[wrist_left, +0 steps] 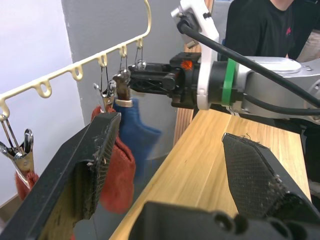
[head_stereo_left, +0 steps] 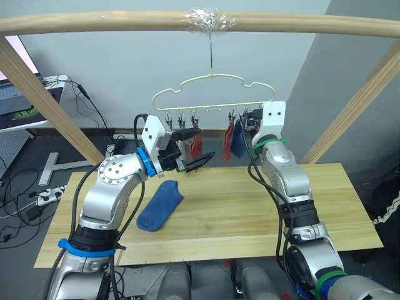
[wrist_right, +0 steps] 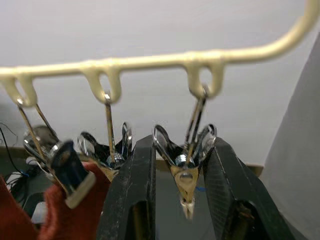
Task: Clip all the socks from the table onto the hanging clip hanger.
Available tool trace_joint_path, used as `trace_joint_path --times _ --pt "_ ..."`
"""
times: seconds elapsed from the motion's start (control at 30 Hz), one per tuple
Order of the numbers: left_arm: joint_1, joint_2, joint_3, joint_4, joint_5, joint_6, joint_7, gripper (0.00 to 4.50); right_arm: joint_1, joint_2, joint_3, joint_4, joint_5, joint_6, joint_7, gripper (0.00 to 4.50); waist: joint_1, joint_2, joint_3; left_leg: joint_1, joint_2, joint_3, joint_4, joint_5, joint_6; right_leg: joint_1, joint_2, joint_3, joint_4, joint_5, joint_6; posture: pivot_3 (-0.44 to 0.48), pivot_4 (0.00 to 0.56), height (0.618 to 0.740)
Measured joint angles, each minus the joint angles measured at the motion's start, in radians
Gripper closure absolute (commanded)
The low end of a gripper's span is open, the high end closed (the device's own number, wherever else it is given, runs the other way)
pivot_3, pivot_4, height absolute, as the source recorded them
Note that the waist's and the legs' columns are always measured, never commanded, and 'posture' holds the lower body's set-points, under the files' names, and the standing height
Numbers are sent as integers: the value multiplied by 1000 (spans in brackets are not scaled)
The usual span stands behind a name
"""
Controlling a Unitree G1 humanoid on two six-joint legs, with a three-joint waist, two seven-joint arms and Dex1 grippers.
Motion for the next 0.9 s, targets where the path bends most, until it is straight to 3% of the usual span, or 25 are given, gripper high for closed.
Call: trace_joint_path --times 0.57,0.7,0.77,0.9 --pt "-25 -9 0 -6 -35 21 8 792 -51 -10 -1 69 -32 -55 11 3159 3 0 0 0 0 0 0 0 0 0 0 0 0 0 0 144 172 740" --pt "-23 -13 0 -8 -36 26 8 792 -51 -7 0 69 -37 -55 10 3159 2 0 0 0 0 0 0 0 0 0 0 0 0 0 0 91 151 740" --pt "-18 -13 1 -15 -38 26 8 792 -49 0 1 69 -38 -55 8 3159 1 0 0 0 0 0 0 0 0 0 0 0 0 0 0 21 125 740" --pt "30 -8 12 -37 -59 26 7 792 0 28 11 34 -42 -43 0 3159 -15 0 -2 0 0 0 0 0 0 0 0 0 0 0 0 1 114 740"
